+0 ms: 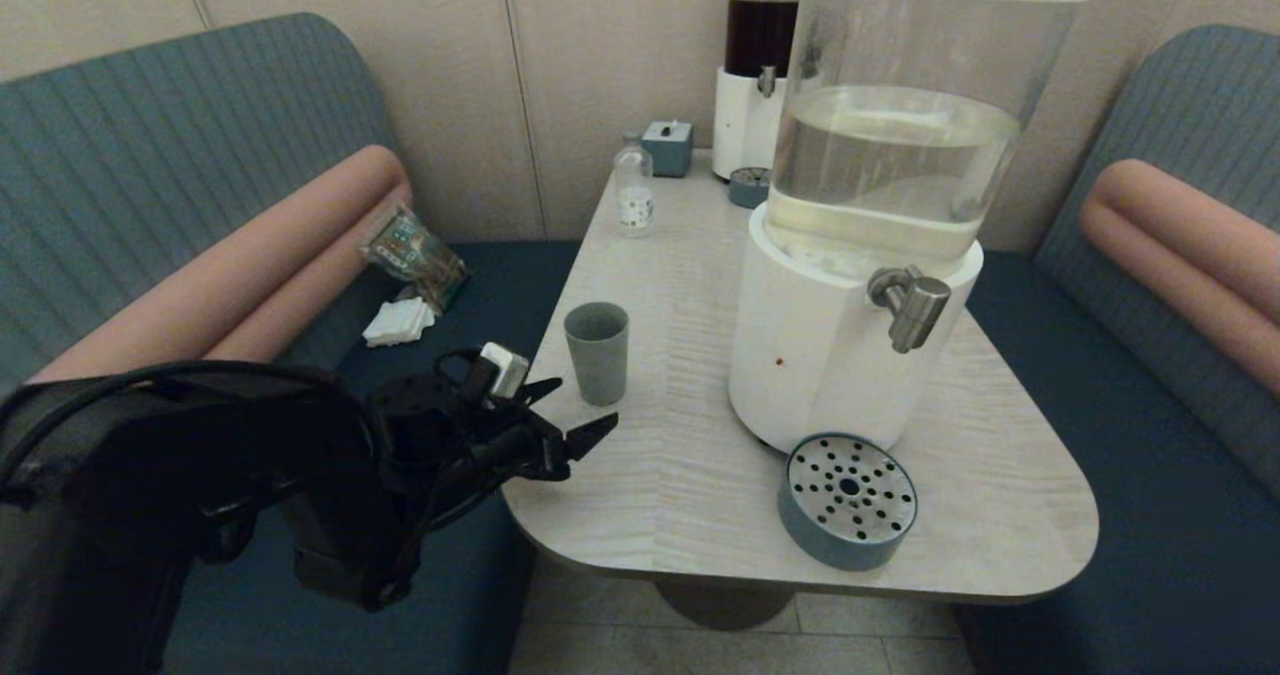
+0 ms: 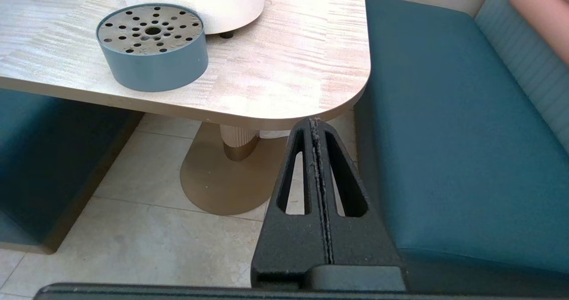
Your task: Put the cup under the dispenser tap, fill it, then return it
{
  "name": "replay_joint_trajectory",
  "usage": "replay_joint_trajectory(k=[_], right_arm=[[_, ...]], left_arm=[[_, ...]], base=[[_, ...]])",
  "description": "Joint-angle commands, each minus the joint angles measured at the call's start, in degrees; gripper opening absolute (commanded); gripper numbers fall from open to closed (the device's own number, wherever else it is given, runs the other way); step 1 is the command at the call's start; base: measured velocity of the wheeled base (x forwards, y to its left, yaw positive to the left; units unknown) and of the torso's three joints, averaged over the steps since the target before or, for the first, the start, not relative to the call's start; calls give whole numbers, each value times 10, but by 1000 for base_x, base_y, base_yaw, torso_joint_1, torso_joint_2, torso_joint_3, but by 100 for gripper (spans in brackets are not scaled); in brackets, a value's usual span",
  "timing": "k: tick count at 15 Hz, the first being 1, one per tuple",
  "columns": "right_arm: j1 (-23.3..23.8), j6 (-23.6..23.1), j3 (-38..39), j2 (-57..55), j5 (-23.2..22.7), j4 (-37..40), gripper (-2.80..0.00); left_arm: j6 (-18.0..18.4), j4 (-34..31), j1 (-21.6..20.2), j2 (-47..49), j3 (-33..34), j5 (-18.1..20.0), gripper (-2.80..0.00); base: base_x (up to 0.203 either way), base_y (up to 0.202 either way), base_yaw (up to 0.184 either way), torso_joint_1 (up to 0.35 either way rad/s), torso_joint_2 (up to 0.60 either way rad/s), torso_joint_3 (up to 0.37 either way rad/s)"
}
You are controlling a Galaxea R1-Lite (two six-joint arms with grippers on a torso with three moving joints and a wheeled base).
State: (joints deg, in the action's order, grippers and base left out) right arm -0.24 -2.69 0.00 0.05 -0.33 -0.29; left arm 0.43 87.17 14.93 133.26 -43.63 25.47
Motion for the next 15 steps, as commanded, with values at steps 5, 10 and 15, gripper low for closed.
replay_joint_trajectory(k=[5,10,15], right_arm=[[0,0,2,0,0,0,-280],[0,0,2,0,0,-1,-280],[0,0,2,0,0,0,-280]], left_arm=[[-1,5,-1,-222,219,0,-280],[-38,5,-2,-394,267,-118,-280],[-75,3,-5,-562,326,-247,-280]], base=[[0,0,0,0,0,0],[0,0,0,0,0,0],[0,0,0,0,0,0]])
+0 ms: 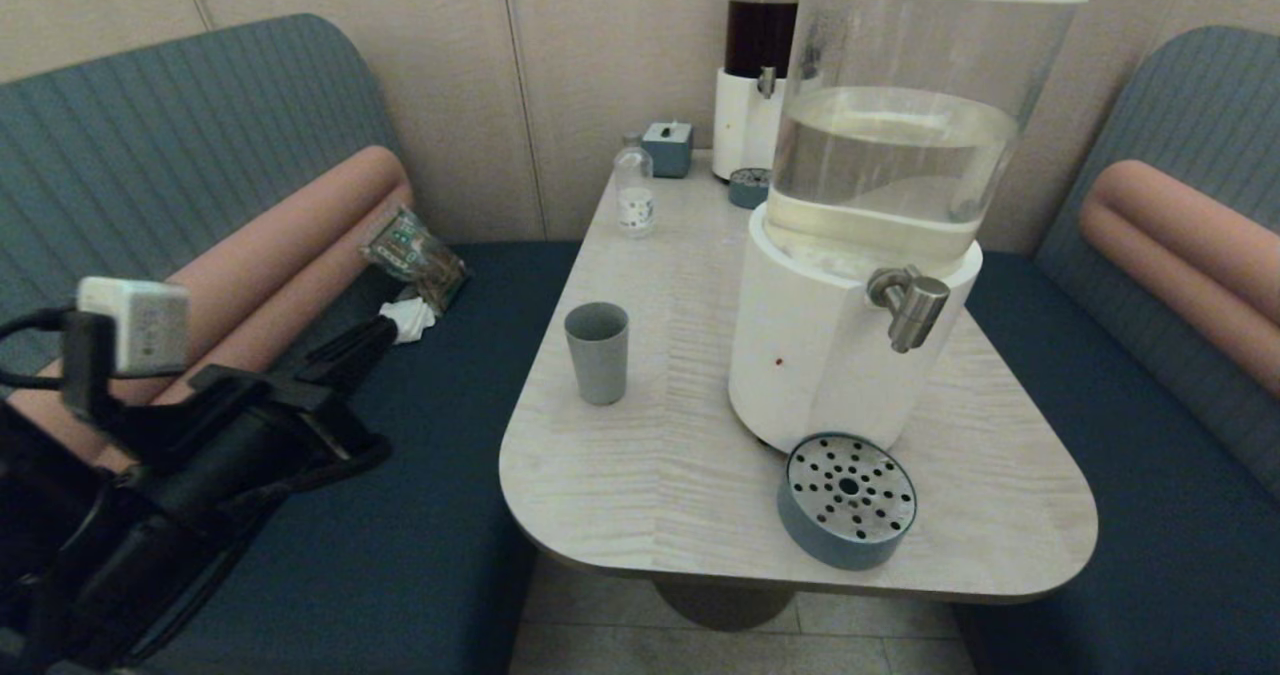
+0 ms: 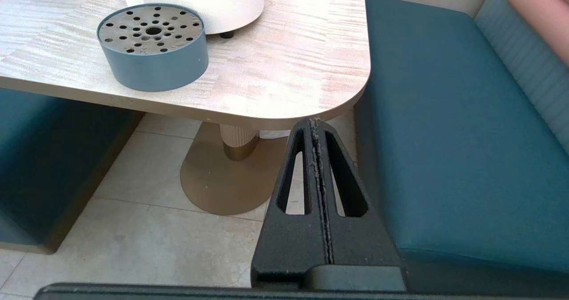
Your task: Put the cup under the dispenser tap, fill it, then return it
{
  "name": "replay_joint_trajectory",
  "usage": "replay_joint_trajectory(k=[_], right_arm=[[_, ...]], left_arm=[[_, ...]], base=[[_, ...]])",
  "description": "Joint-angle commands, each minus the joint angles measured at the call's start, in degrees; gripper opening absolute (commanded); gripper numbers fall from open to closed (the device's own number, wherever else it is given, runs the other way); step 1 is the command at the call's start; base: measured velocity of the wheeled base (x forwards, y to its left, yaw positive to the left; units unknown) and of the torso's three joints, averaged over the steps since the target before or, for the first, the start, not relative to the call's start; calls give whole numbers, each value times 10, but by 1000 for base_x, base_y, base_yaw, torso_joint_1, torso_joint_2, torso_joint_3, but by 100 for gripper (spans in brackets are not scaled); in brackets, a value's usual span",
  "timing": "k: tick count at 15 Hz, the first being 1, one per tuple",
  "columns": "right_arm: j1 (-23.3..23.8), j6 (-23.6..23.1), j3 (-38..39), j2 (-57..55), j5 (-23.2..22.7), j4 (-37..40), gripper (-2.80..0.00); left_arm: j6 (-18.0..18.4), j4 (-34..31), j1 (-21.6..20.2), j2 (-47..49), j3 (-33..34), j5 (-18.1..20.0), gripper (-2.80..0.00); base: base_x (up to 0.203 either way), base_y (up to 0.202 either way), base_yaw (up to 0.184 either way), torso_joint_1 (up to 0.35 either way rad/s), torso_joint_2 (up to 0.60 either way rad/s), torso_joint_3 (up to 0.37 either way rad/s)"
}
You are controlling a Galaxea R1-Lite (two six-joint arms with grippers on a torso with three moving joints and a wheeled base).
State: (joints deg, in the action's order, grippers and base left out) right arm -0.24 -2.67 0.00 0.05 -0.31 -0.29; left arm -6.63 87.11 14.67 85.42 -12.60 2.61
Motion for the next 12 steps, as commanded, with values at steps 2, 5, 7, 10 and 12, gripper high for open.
replay_joint_trajectory(k=[2,5,7,10,12], right_arm=[[0,-1,2,0,0,0,-280],[0,-1,2,0,0,0,-280],[0,-1,2,0,0,0,-280],[0,-1,3,0,0,0,-280],[0,-1,2,0,0,0,-280]], left_arm=[[-12,-3,-37,-172,36,-44,-280],[-14,-31,-93,-314,57,-47,-280],[-13,-101,-104,-409,58,-40,-280],[8,-339,-111,-597,34,-16,-280],[28,-512,-123,-711,26,17,-280]], base=[[0,0,0,0,0,0],[0,0,0,0,0,0],[0,0,0,0,0,0],[0,0,0,0,0,0],[0,0,0,0,0,0]])
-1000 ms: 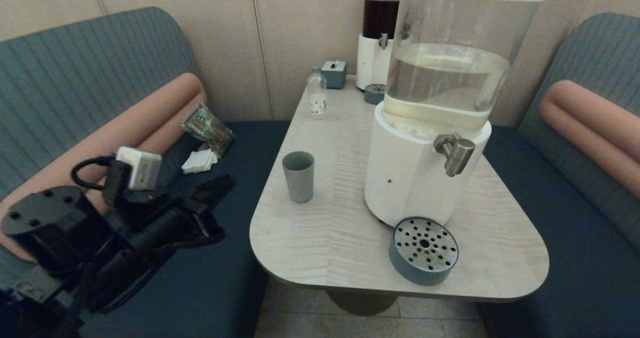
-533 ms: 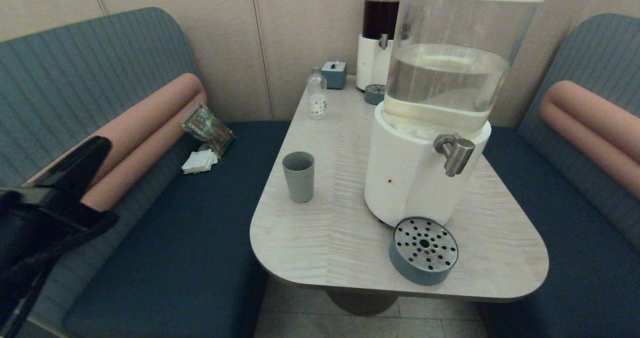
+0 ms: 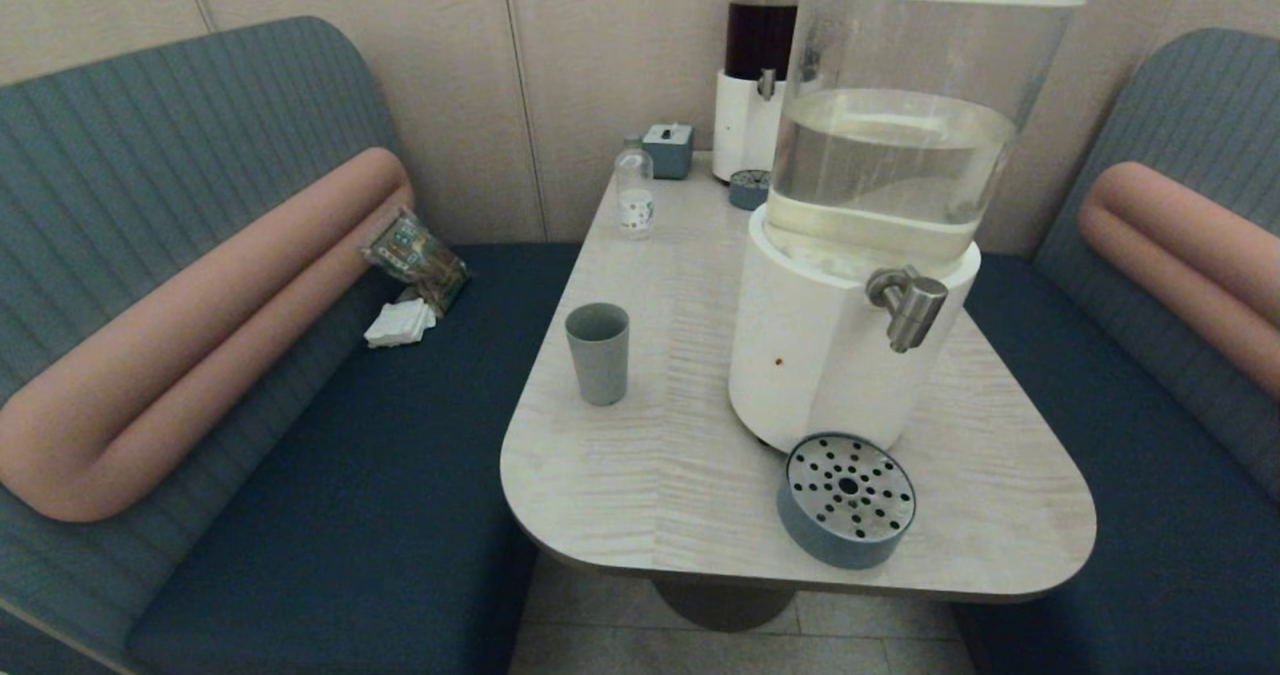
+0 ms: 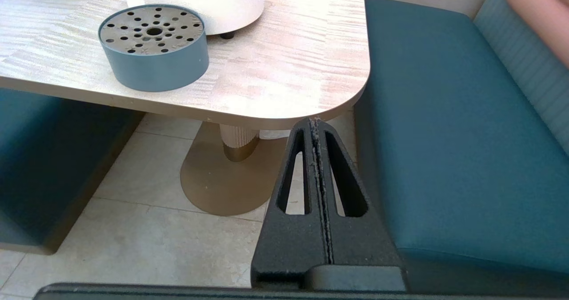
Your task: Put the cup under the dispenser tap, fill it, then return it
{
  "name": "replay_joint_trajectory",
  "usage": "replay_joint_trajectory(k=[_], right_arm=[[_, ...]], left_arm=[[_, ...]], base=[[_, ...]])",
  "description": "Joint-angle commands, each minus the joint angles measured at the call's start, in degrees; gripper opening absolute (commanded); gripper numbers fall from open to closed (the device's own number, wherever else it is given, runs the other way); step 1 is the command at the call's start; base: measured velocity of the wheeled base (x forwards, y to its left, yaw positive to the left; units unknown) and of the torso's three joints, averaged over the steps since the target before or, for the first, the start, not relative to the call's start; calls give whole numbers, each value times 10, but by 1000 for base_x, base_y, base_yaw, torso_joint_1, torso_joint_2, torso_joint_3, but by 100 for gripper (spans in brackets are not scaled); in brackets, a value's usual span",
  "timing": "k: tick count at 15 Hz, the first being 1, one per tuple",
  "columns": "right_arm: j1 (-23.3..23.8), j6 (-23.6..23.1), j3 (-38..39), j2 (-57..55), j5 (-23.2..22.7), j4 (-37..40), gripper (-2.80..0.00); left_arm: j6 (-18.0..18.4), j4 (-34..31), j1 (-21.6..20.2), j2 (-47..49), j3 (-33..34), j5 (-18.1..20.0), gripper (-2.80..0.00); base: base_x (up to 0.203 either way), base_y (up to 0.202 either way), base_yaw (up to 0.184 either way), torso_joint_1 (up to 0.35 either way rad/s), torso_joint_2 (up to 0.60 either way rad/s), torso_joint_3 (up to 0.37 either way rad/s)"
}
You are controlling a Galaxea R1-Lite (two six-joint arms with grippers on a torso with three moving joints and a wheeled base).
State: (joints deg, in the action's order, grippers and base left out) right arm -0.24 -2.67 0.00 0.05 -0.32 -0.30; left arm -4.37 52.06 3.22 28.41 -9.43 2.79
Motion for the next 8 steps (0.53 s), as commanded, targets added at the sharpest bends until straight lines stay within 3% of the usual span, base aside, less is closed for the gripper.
replay_joint_trajectory(k=[1,3,5,6,8], right_arm=[[0,-1,2,0,0,0,-280],[0,-1,2,0,0,0,-280],[0,-1,2,0,0,0,-280],[0,-1,2,0,0,0,-280],[0,-1,3,0,0,0,-280]], left_arm=[[15,-229,-16,-192,2,39,-280],[49,-389,-26,-273,40,70,-280],[75,-442,-30,-285,94,74,-280],[80,-484,-32,-284,92,68,-280],[85,-501,-32,-283,92,9,-280]], base=[[0,0,0,0,0,0],[0,0,0,0,0,0],[0,0,0,0,0,0],[0,0,0,0,0,0],[0,0,0,0,0,0]])
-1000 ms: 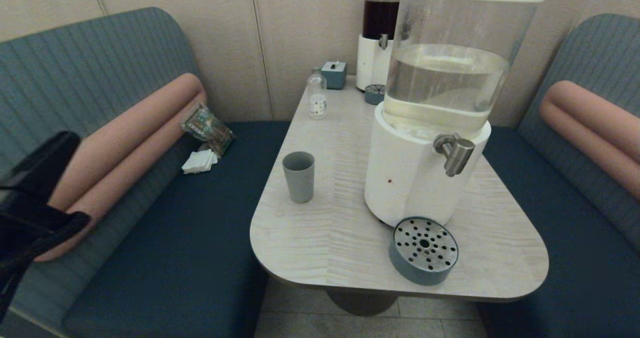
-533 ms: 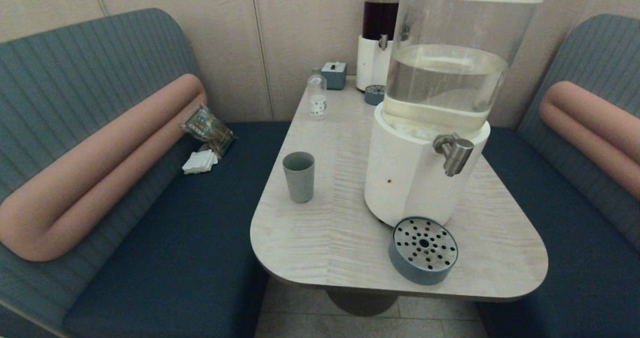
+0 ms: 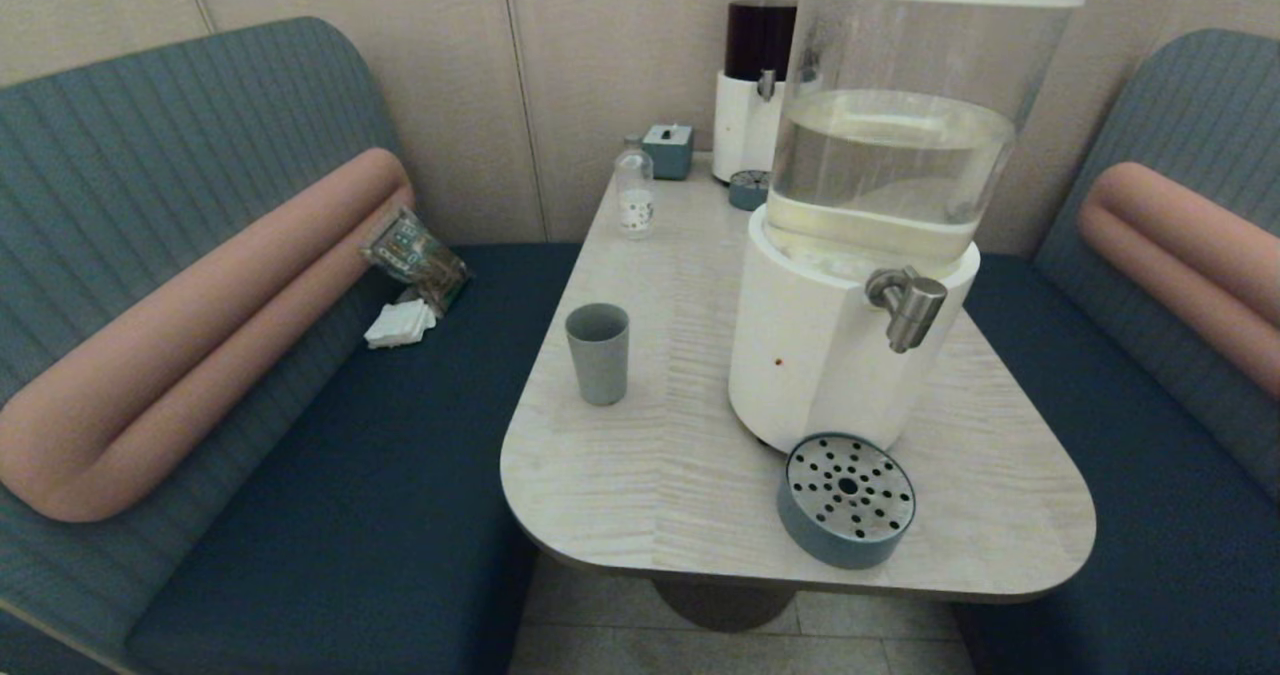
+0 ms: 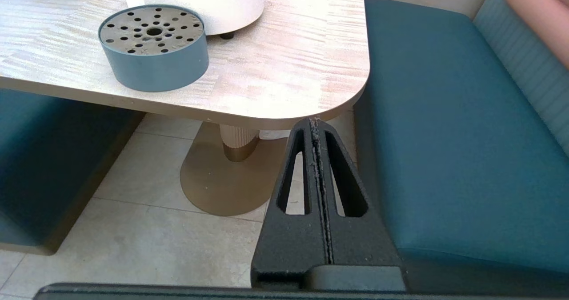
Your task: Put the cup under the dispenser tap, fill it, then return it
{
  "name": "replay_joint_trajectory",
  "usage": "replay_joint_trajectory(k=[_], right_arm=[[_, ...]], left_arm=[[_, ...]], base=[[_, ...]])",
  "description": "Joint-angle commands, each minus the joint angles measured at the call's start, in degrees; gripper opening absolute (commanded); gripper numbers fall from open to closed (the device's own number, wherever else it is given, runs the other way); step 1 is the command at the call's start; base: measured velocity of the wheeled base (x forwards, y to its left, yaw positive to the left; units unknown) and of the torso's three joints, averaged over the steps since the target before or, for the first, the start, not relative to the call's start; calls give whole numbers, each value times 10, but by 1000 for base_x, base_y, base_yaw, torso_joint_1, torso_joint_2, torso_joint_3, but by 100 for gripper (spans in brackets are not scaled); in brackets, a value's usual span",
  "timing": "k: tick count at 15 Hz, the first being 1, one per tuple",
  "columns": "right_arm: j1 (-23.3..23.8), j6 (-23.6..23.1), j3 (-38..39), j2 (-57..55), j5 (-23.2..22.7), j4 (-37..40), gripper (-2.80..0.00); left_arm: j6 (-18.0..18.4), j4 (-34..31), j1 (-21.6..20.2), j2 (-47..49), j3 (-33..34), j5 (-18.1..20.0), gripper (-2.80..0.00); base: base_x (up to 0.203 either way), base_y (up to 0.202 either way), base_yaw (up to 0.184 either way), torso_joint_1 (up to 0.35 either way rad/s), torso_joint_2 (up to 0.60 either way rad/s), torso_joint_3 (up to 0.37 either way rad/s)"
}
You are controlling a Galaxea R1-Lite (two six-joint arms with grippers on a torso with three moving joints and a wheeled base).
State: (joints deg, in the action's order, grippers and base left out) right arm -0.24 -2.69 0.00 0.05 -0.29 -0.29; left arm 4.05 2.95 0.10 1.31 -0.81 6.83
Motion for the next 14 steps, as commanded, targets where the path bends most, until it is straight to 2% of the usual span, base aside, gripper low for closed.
replay_joint_trajectory(k=[1,3,14], right_arm=[[0,0,2,0,-1,0,-280],[0,0,2,0,-1,-1,-280],[0,-3,1,0,-1,0,-280]], left_arm=[[2,-21,-1,-13,7,-46,-280],[2,-64,-1,-12,4,-61,-280],[-5,-53,-1,-13,7,-64,-280]], base=[[0,0,0,0,0,0],[0,0,0,0,0,0],[0,0,0,0,0,0]])
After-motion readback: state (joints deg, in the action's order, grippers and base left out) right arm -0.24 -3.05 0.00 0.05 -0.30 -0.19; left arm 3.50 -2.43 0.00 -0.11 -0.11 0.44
